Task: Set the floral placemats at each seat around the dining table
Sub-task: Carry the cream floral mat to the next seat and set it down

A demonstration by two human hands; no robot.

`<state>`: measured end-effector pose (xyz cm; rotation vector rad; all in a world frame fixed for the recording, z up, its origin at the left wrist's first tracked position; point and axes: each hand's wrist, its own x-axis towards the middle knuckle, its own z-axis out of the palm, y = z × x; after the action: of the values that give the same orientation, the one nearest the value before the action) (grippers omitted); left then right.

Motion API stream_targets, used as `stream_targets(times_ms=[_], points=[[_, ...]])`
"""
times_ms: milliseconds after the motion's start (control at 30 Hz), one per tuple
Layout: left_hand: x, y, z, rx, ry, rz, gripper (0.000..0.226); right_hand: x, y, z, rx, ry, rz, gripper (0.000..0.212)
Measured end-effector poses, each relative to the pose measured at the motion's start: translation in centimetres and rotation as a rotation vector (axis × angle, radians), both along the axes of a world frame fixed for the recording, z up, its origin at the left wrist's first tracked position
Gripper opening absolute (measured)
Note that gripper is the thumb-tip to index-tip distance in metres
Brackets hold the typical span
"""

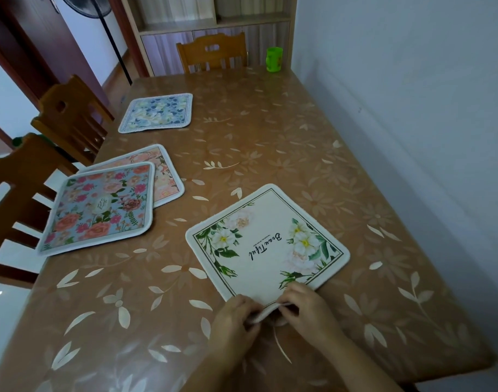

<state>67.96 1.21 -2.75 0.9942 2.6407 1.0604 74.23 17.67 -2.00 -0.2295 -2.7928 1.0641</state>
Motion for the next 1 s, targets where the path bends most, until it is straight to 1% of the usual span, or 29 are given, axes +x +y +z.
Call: stream_targets(times_ms=[67, 133, 233, 300, 433, 500, 600, 700, 767, 833, 1000], points=[[-0.2, -0.1, -0.1, 0.015, 0.019, 0.013, 0.028, 0.7, 1.3, 0.5, -0.011, -0.005, -0.039, 0.007], [-0.5, 0.0, -0.2, 0.028, 0.021, 0.033, 0.029, 1.5, 2.5, 1.0, 0.022, -0.004, -0.073, 0.007], [-0.8, 0.9, 0.2, -0.014, 0.008, 0.015, 0.022, 2.5, 3.9, 1.5, 0.056, -0.023, -0.105, 0.008], [-0.6, 1.9, 0.7, -0.030, 0.002, -0.005, 0.018, 3.0, 4.0, 1.8, 0.087, -0.031, -0.089, 0.010], [0.7, 4.4, 1.5, 0.013, 0.001, -0.062, 0.009, 3.5, 3.1, 2.3, 0.110, -0.026, -0.036, 0.010], [1.3, 5.5, 1.6, 0.034, -0.011, -0.087, 0.007, 3.5, 2.8, 2.2, 0.097, -0.014, -0.068, 0.008], [1.6, 6.2, 1.5, 0.035, -0.040, -0.100, 0.004, 3.9, 3.2, 2.2, 0.019, -0.055, -0.128, 0.005], [1.0, 5.9, 1.1, -0.005, -0.032, -0.118, 0.009, 4.6, 4.0, 2.0, -0.056, -0.038, -0.168, 0.003], [0.4, 5.5, 0.7, -0.014, -0.041, -0.107, 0.015, 5.0, 4.6, 1.9, -0.057, -0.038, -0.191, 0.004], [-0.1, 5.3, 0.7, -0.022, -0.054, -0.090, 0.015, 5.3, 5.0, 1.7, -0.052, -0.048, -0.188, 0.004], [-0.4, 5.0, 1.2, -0.097, -0.037, -0.092, 0.006, 5.1, 5.0, 1.0, -0.003, -0.025, -0.199, 0.006]])
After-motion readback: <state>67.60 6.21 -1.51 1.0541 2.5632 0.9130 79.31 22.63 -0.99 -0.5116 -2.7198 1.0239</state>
